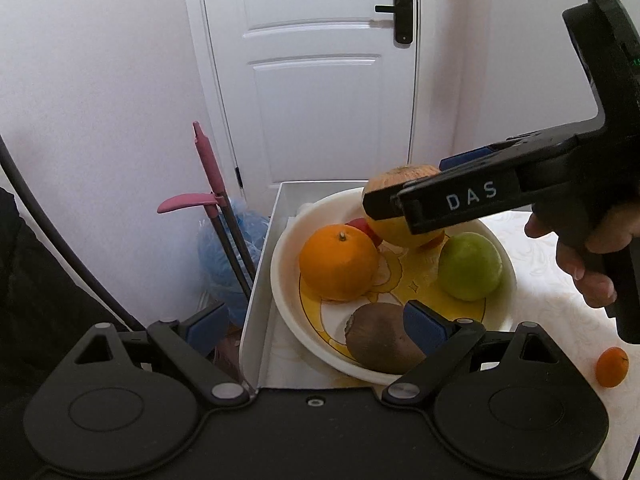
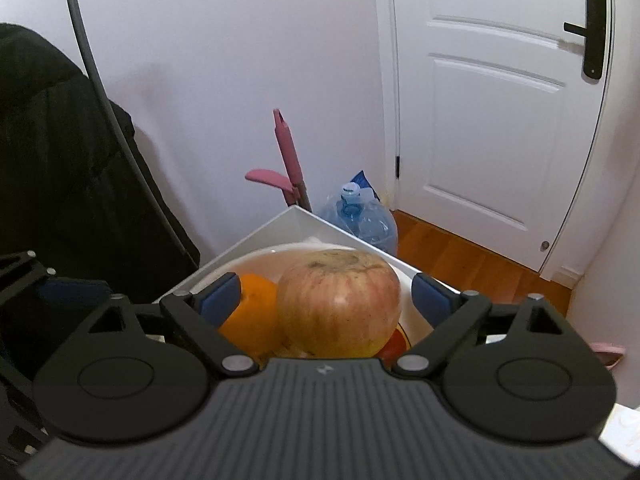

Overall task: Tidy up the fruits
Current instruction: 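Lower the red apple into the bowl and open the right gripper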

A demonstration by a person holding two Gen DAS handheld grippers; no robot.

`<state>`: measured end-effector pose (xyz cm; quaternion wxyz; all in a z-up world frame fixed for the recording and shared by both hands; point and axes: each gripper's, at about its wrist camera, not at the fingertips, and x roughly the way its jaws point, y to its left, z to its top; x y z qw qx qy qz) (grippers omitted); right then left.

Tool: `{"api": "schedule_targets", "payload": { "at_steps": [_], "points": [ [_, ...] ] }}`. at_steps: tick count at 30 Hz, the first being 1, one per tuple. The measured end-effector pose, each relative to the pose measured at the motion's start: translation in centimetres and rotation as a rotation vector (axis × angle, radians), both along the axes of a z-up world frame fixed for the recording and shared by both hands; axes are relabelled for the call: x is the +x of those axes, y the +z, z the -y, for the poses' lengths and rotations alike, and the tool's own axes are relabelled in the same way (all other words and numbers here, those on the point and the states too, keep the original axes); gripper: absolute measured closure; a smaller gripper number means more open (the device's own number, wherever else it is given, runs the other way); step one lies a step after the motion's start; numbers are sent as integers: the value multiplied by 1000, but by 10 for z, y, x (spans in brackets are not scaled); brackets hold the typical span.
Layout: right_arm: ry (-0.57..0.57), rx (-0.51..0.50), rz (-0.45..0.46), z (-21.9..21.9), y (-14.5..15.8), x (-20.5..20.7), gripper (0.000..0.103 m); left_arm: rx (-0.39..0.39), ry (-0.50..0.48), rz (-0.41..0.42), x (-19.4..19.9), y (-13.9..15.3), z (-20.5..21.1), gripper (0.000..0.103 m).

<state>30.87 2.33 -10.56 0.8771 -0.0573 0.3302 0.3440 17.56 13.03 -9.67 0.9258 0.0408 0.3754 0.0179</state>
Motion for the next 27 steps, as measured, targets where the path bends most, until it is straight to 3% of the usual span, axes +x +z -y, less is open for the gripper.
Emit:
{"api": "schedule_targets", "payload": {
  "at_steps": [14, 27],
  "points": [
    [-73, 15, 7, 26, 24, -25, 0, 2, -3, 14, -6, 6, 1, 7],
    [-255, 25, 22, 76, 60, -89, 0, 2, -60, 83, -33, 34, 15, 4]
  ]
}}
